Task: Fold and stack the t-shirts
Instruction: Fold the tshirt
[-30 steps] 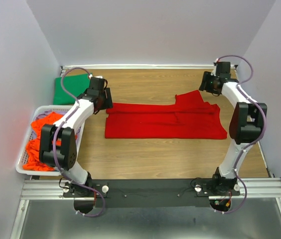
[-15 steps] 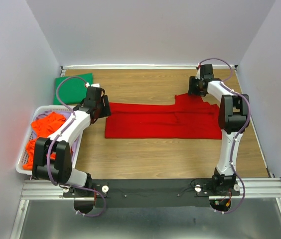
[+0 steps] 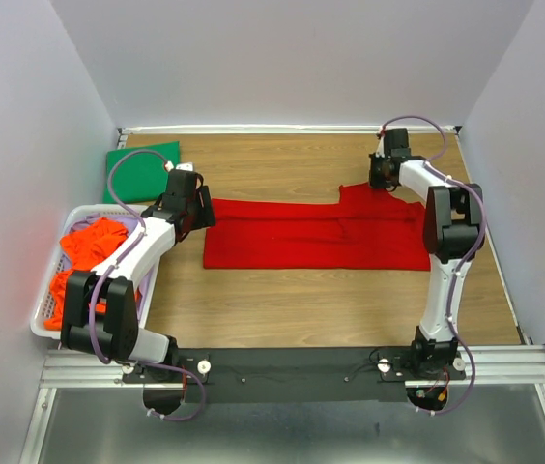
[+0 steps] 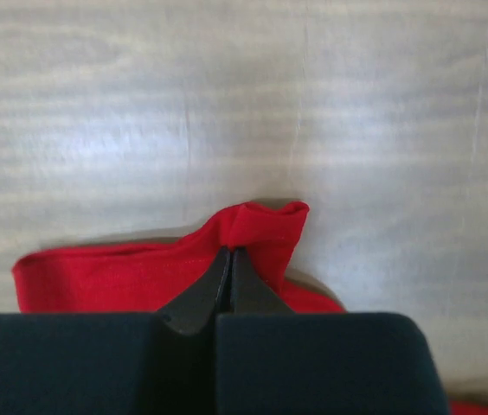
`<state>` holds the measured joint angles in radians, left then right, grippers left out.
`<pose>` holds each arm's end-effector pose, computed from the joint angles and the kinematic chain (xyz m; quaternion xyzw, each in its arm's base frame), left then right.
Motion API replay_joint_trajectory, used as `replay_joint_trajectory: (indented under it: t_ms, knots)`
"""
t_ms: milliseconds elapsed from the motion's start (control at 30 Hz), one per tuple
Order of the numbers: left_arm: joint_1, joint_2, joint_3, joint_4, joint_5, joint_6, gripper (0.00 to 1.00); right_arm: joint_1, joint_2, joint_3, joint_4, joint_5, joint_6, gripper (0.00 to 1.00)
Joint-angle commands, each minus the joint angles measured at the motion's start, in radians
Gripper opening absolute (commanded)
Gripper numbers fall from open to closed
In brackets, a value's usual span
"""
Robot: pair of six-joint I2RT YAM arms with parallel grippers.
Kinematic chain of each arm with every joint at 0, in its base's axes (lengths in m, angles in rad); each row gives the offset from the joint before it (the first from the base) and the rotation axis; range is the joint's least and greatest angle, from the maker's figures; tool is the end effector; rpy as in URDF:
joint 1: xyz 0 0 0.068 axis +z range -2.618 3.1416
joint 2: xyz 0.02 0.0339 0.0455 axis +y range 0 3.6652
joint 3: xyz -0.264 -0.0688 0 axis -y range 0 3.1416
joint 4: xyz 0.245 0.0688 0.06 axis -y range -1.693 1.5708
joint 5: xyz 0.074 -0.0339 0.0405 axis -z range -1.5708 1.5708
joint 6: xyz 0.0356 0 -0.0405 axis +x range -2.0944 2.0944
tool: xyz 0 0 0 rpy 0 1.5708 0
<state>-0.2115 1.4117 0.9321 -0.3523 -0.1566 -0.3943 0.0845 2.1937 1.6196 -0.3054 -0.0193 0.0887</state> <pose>0.2913 -0.0569 0.2337 -0.1130 0.9232 -0.0378 0.3654 0.4804 0.0414 0.1608 -0.0013 0.9408 0.0383 0.3367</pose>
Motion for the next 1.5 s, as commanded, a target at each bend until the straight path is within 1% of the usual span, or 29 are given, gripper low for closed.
replay_joint_trajectory:
  t_ms: [0,100,167,267,300,367,467,667,833,967,1100,1167,1233,1267,1300,1333,1367,1467]
  knots:
    - [-0.006,-0.030,-0.007,0.035,-0.006,-0.009,0.75,0.006,-0.103,-0.079,-0.058,-0.017,0.029,0.00]
    - [-0.009,-0.022,0.000,0.036,-0.001,-0.008,0.75,0.006,-0.205,-0.142,-0.058,-0.045,0.071,0.01]
    - [-0.011,-0.017,0.001,0.045,-0.001,-0.006,0.74,0.006,-0.296,-0.216,-0.060,-0.068,0.094,0.01]
    - [-0.014,-0.011,-0.007,0.064,0.003,-0.006,0.74,0.006,-0.383,-0.318,-0.063,-0.099,0.120,0.01]
    - [-0.014,-0.007,-0.007,0.064,0.003,-0.006,0.74,0.004,-0.441,-0.349,-0.066,-0.103,0.124,0.01]
    - [-0.016,0.007,-0.007,0.072,0.011,-0.005,0.74,0.006,-0.492,-0.400,-0.070,-0.111,0.138,0.01]
    - [-0.020,0.021,0.000,0.075,0.015,0.000,0.74,0.006,-0.592,-0.524,-0.087,-0.148,0.180,0.01]
    - [-0.029,0.041,0.011,0.084,0.022,0.009,0.74,0.008,-0.750,-0.665,-0.110,-0.203,0.223,0.01]
    - [-0.040,0.061,0.020,0.085,0.020,0.014,0.74,0.006,-0.824,-0.766,-0.139,-0.211,0.256,0.01]
    - [-0.042,0.064,0.022,0.085,0.017,0.017,0.74,0.006,-0.873,-0.807,-0.161,-0.189,0.299,0.04]
    - [-0.045,0.069,0.024,0.087,0.015,0.020,0.74,0.004,-0.894,-0.854,-0.185,-0.140,0.347,0.04]
    - [-0.045,0.073,0.027,0.087,0.015,0.025,0.74,0.006,-0.896,-0.866,-0.199,-0.104,0.379,0.06]
    - [-0.043,0.076,0.028,0.087,0.015,0.025,0.74,0.006,-0.902,-0.868,-0.216,-0.078,0.397,0.07]
    - [-0.045,0.076,0.030,0.087,0.017,0.025,0.74,0.006,-0.902,-0.868,-0.227,-0.065,0.405,0.08]
    - [-0.046,0.076,0.033,0.087,0.017,0.026,0.74,0.006,-0.902,-0.865,-0.248,-0.038,0.419,0.19]
    - [-0.046,0.082,0.034,0.087,0.019,0.028,0.74,0.004,-0.901,-0.863,-0.259,-0.022,0.425,0.26]
    - [-0.048,0.087,0.037,0.084,0.025,0.031,0.74,0.006,-0.902,-0.860,-0.276,-0.007,0.425,0.38]
    - [-0.055,0.104,0.050,0.081,0.028,0.037,0.74,0.006,-0.911,-0.824,-0.313,0.013,0.418,0.54]
